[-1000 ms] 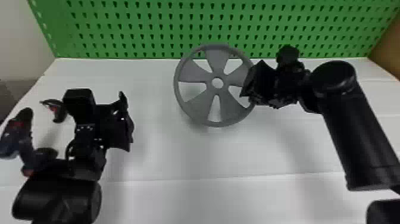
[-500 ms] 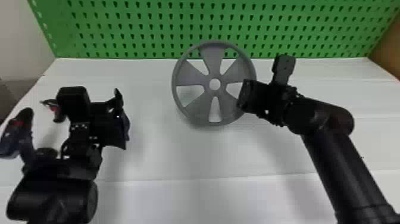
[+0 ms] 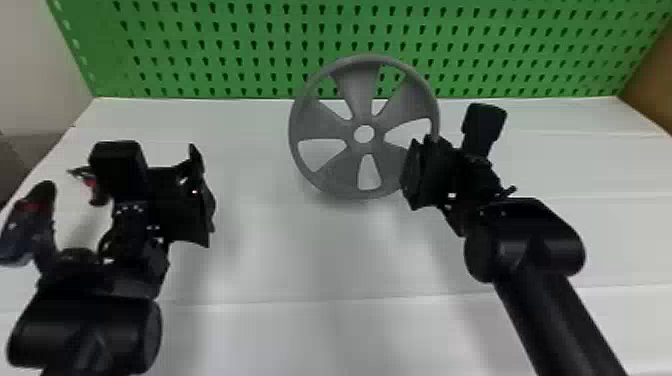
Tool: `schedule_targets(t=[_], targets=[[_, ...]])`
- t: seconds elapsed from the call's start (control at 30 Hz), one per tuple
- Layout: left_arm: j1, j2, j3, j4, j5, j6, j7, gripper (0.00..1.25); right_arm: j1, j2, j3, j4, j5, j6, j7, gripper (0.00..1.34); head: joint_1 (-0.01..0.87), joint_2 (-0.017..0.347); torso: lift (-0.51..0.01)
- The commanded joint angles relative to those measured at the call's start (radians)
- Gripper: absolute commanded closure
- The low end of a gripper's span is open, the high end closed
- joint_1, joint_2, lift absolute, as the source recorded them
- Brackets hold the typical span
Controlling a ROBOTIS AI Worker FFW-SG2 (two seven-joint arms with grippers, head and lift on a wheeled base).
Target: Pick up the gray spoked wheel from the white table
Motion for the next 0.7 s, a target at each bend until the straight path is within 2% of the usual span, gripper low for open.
schedule_targets(t=[0.0, 0.27, 0.67], targets=[[0.001, 0.000, 0.004, 0.000, 0.006, 0.000, 0.000, 0.13, 0.033, 0.011, 0.002, -0.010, 0.062, -0.071, -0.002, 1.18, 0.765, 0.002, -0.095], [0.001, 0.000, 0.002, 0.000, 0.008, 0.003, 0.000, 0.13, 0.057, 0.002, 0.033, 0.013, 0.123, -0.220, -0.014, 1.18, 0.765, 0.002, -0.095], [0.003, 0.000, 0.001, 0.000, 0.014, 0.008, 0.000, 0.13, 0.071, 0.004, 0.026, 0.014, 0.119, -0.231, -0.026, 1.20, 0.765, 0.002, -0.095]])
